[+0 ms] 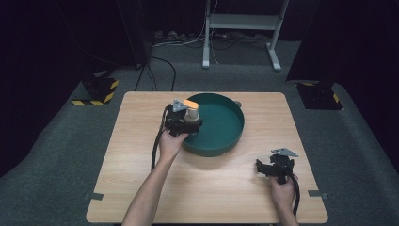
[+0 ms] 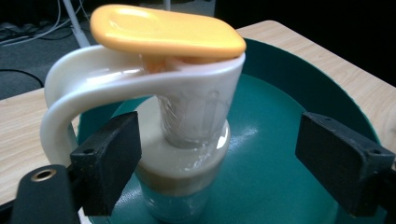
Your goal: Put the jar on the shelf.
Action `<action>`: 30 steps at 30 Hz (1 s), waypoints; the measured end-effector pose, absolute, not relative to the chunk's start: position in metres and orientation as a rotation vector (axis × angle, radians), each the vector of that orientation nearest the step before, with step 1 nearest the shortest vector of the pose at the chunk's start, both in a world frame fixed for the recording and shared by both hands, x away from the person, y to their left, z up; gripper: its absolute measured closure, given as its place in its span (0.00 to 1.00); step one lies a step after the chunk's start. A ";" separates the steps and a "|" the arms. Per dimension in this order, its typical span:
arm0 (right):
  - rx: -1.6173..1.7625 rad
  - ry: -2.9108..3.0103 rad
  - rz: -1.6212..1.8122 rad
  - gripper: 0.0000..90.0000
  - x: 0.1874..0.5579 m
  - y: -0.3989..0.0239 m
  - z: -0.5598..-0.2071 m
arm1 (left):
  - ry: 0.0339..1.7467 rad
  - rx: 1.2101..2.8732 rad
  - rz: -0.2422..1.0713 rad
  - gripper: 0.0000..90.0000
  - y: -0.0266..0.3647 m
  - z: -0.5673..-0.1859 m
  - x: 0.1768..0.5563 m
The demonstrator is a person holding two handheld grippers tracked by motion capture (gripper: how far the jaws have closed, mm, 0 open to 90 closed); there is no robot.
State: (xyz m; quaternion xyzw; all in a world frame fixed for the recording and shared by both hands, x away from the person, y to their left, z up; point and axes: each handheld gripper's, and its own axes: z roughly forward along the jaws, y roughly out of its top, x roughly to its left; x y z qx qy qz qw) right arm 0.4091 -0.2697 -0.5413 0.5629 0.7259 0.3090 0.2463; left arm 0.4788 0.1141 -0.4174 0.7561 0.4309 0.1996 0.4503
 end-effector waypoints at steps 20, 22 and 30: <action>1.537 1.980 0.843 0.08 0.409 -0.270 -0.541 | 1.047 1.869 0.445 0.11 0.133 -0.411 0.462; 1.537 1.980 0.843 0.08 0.409 -0.270 -0.541 | 1.041 1.868 0.448 0.11 0.134 -0.410 0.460; 1.537 1.980 0.843 0.08 0.409 -0.270 -0.541 | 1.033 1.865 0.459 0.11 0.138 -0.406 0.453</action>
